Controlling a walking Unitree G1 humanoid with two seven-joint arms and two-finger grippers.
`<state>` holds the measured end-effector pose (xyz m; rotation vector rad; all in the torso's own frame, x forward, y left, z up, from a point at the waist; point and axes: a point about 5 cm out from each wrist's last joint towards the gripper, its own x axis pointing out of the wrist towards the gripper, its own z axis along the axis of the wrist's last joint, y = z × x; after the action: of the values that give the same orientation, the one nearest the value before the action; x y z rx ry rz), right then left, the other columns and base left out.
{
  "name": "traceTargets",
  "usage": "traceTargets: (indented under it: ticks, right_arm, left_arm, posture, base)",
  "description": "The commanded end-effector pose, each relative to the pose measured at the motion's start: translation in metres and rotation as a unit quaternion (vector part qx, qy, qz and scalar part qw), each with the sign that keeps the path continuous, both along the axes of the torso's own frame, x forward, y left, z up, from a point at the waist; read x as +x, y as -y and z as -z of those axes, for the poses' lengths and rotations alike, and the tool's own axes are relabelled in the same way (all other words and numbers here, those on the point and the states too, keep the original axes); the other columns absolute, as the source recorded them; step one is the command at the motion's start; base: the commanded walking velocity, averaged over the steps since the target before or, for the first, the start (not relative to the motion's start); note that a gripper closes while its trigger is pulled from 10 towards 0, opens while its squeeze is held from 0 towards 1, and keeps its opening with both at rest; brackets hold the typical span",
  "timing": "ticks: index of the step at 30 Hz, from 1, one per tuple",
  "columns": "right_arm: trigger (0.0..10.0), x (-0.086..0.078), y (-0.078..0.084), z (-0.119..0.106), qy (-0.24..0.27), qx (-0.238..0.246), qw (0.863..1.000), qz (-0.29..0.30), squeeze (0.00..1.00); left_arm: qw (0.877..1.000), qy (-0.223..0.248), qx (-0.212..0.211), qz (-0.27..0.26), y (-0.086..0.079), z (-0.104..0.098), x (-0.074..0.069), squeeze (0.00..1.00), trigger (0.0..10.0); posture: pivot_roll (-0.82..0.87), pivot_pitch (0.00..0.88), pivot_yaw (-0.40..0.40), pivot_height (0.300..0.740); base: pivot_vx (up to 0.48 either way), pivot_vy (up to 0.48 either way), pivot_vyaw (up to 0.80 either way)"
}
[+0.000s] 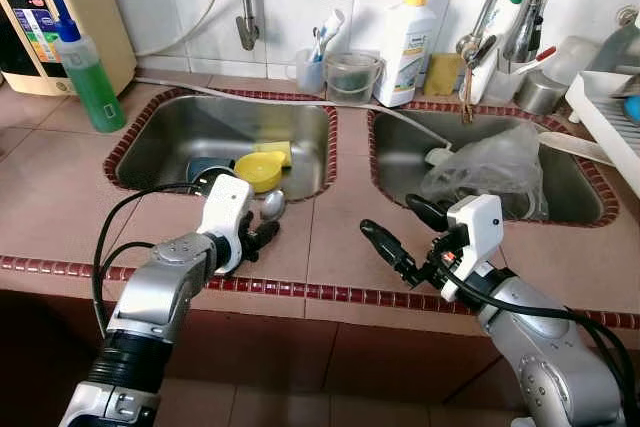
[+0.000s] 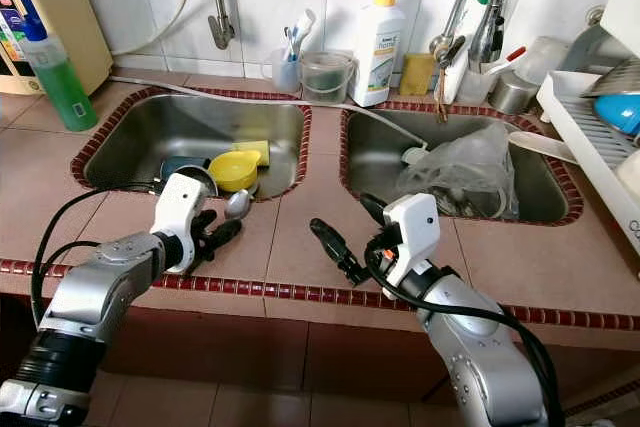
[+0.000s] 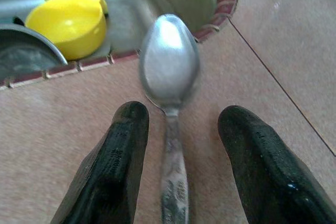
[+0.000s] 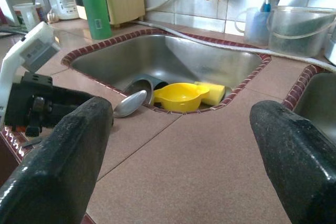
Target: Kitchen organization
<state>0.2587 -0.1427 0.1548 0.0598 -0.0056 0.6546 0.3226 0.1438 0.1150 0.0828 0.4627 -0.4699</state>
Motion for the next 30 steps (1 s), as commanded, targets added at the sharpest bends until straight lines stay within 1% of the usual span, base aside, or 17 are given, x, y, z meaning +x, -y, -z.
traceTargets:
  ticks: [1,5,7,10,17,23,25,26,30]
  right_arm:
    - [10.0,0.000,0.002,-0.002,0.004,-0.004,1.000,-0.002,0.00]
    - [10.0,0.000,0.002,-0.002,0.004,-0.005,1.000,-0.001,0.00]
    - [10.0,-0.001,0.002,-0.003,0.004,-0.004,1.000,0.002,0.00]
    - [10.0,-0.001,0.002,-0.003,0.003,-0.004,1.000,0.003,0.00]
    - [10.0,-0.006,0.003,0.001,-0.012,-0.004,1.000,0.004,0.00]
    - [10.0,-0.007,0.003,0.000,-0.014,-0.005,1.000,0.007,0.00]
    - [10.0,-0.009,0.003,0.000,-0.017,-0.003,1.000,0.003,0.00]
    - [10.0,-0.010,0.002,0.000,-0.021,-0.003,1.000,-0.001,0.00]
    - [10.0,-0.014,0.000,0.004,-0.030,-0.008,0.999,-0.010,0.00]
  left_arm:
    - [1.000,-0.013,0.008,0.004,0.000,0.005,-0.002,0.00,10.0]
    - [1.000,-0.018,0.011,0.001,0.000,0.006,-0.003,0.00,10.0]
    - [0.999,-0.032,0.015,-0.009,-0.001,0.010,-0.003,0.00,10.0]
    - [0.999,-0.037,0.017,-0.013,-0.002,0.012,-0.003,0.00,10.0]
    - [0.998,-0.057,0.022,-0.024,-0.004,0.017,-0.004,0.00,10.0]
    - [0.998,-0.060,0.024,-0.021,-0.003,0.018,-0.005,0.00,10.0]
    - [0.998,-0.062,0.025,-0.017,0.000,0.019,-0.005,0.00,9.1]
    - [0.997,-0.064,0.027,-0.016,0.000,0.019,-0.005,0.00,10.0]
    - [0.998,-0.063,0.025,-0.013,0.001,0.019,-0.004,0.00,10.0]
  posture:
    - [0.02,0.000,-0.023,0.740]
    - [0.02,0.000,-0.019,0.740]
    - [0.01,0.000,-0.016,0.740]
    - [0.01,0.000,-0.014,0.740]
    - [0.00,0.000,-0.012,0.740]
    - [-0.01,0.000,-0.007,0.740]
    - [-0.01,0.000,-0.006,0.740]
    - [-0.01,0.000,-0.004,0.740]
    - [-0.02,0.000,-0.001,0.740]
  base:
    - [0.000,0.000,0.00]
    - [0.000,0.000,0.00]
    - [0.000,0.000,0.00]
    - [0.000,0.000,0.00]
    - [0.000,0.000,0.00]
    - [0.000,0.000,0.00]
    - [0.000,0.000,0.00]
    - [0.000,0.000,0.00]
    - [0.000,0.000,0.00]
